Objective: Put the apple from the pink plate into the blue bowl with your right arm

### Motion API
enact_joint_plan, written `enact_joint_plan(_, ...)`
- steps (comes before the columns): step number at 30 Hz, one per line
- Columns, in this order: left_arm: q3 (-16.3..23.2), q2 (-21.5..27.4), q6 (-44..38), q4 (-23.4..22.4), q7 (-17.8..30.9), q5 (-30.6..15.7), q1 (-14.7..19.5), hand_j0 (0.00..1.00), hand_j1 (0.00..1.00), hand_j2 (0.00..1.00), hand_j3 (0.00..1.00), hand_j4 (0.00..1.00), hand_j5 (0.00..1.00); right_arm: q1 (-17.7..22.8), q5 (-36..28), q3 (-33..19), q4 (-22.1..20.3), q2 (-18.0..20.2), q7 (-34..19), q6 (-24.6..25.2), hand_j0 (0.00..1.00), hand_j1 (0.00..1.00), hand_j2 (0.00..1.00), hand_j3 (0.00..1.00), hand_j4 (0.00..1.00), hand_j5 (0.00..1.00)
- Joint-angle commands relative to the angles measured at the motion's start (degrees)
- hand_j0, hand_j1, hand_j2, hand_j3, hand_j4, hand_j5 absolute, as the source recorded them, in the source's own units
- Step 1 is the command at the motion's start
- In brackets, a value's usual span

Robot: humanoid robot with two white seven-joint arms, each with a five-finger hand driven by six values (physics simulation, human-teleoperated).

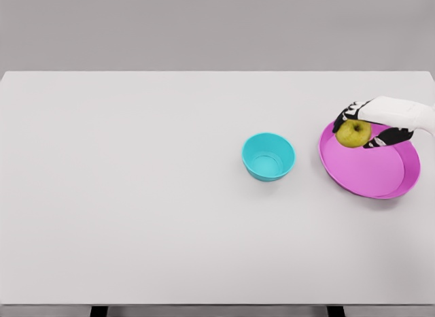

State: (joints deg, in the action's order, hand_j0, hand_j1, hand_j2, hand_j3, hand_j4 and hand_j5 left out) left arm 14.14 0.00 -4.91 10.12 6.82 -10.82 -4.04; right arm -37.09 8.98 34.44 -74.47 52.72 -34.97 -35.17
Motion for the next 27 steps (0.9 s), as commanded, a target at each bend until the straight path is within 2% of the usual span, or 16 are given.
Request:
enact_joint_plan(1,0.0,0.0,0.0,0.0,-0.1,-0.1,0.0,1.0,1.0,1.0,1.0,1.0,1.0,0.0,-0.5,0.0,-3.5,-0.5,0.0,0.2,0.6,0.6,0.6,0.6,0.6,0.6)
enact_joint_plan(5,0.0,0.0,0.0,0.0,0.0,0.0,0.0,1.0,1.0,1.0,1.0,1.0,1.0,-0.1,-0.5,0.1,-5.7,-3.9,0.0,0.2,0.6,0.6,0.6,0.6,0.6,0.6)
enact_joint_plan(11,0.0,0.0,0.0,0.0,0.0,-0.1,0.0,1.0,1.0,1.0,1.0,1.0,1.0,-0.1,0.2,0.4,-5.7,-8.2,0.0,0.2,0.6,0.6,0.6,0.6,0.6,0.6)
enact_joint_plan(16,0.0,0.0,0.0,0.0,-0.1,-0.1,0.0,1.0,1.0,1.0,1.0,1.0,1.0,-0.1,2.7,0.4,-5.6,-13.6,0.0,0.2,0.6,0.6,0.6,0.6,0.6,0.6)
enact_joint_plan(22,0.0,0.0,0.1,0.0,0.0,0.0,0.0,1.0,1.0,1.0,1.0,1.0,1.0,0.0,3.8,0.5,-5.6,-15.4,0.0,0.2,0.61,0.61,0.61,0.61,0.61,0.61)
enact_joint_plan(27,0.0,0.0,0.0,0.0,0.0,0.0,0.0,1.0,1.0,1.0,1.0,1.0,1.0,0.3,4.2,1.2,-5.6,-15.3,0.0,0.2,0.62,0.62,0.62,0.62,0.62,0.62)
